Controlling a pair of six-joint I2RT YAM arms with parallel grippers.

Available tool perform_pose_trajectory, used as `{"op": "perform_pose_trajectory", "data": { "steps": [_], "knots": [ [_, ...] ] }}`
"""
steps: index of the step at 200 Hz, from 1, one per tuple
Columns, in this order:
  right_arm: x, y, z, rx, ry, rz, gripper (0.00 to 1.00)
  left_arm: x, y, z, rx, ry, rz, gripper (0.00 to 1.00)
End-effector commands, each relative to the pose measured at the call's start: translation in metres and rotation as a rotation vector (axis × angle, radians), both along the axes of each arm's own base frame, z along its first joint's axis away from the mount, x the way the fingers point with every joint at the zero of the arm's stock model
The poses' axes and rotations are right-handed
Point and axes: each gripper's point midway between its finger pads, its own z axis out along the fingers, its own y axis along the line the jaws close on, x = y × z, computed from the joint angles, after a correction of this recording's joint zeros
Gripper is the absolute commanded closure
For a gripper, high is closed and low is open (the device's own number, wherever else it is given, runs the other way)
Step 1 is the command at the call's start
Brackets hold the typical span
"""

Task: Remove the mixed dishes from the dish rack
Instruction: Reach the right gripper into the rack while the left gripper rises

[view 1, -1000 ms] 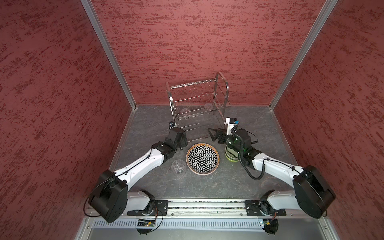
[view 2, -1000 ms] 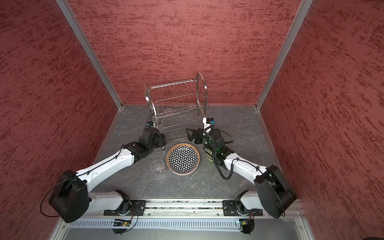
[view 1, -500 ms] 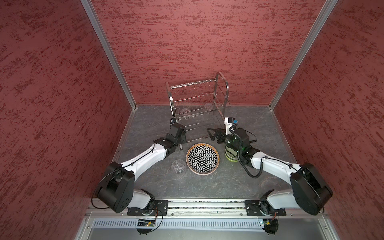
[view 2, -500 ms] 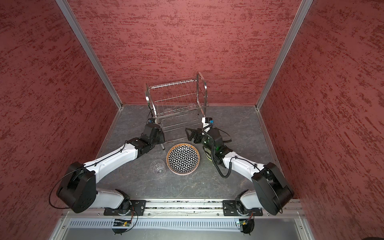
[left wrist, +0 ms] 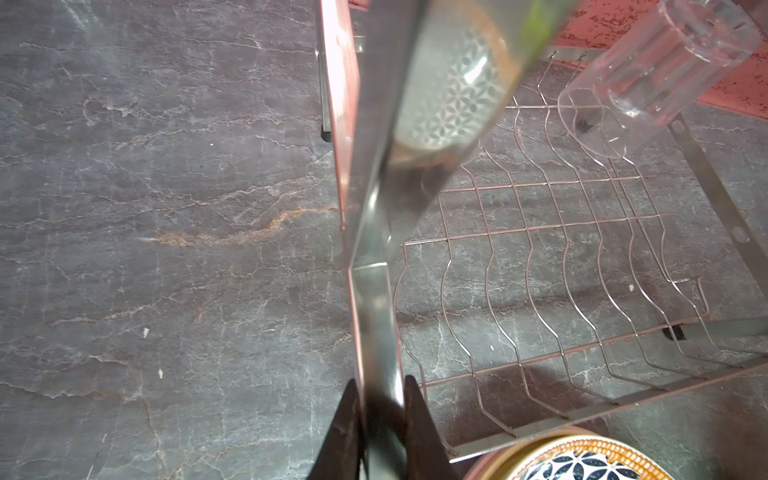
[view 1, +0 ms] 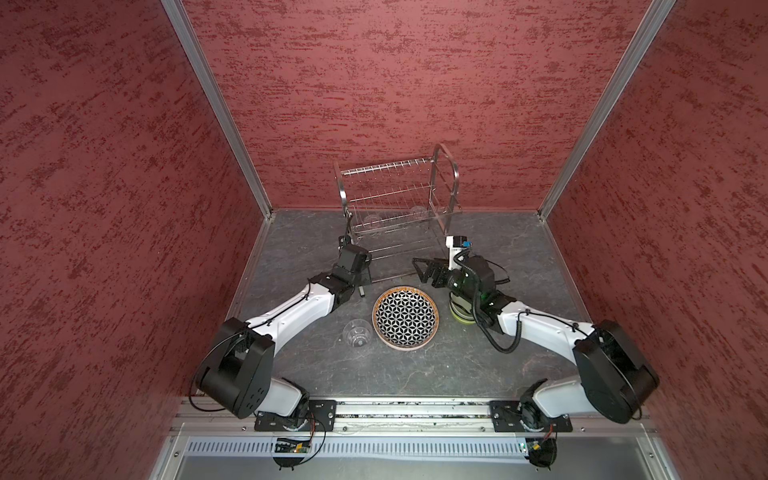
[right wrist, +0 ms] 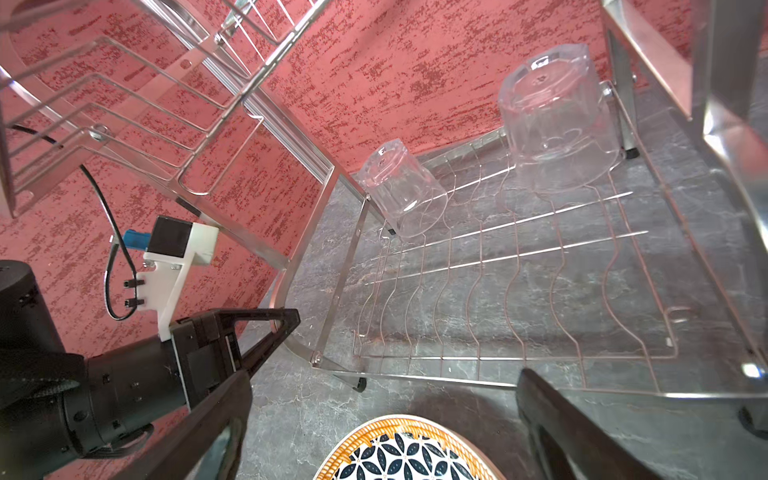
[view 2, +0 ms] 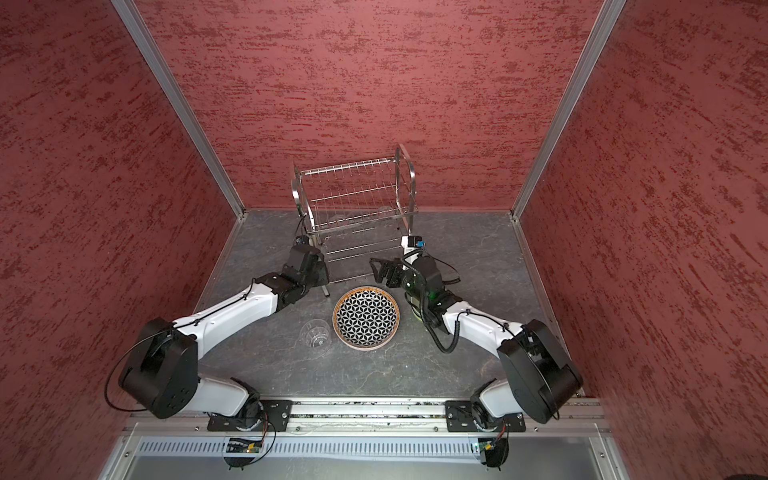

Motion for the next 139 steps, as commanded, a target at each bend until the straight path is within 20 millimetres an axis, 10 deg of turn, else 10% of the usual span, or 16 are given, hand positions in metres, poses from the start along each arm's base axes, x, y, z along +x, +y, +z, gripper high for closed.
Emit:
{"op": "perform_pose_trajectory", "data": {
  "steps": [1, 139],
  "knots": [
    [0.01, 0.001, 0.017, 0.001, -0.042, -0.011, 0.01, 0.007, -0.01, 0.009, -0.02, -0.018, -0.039, 0.9],
    [0.023, 0.017, -0.01, -0.068, 0.003, 0.034, 0.01, 0.0, -0.013, 0.014, -0.038, -0.01, -0.063, 0.95]
  ]
}}
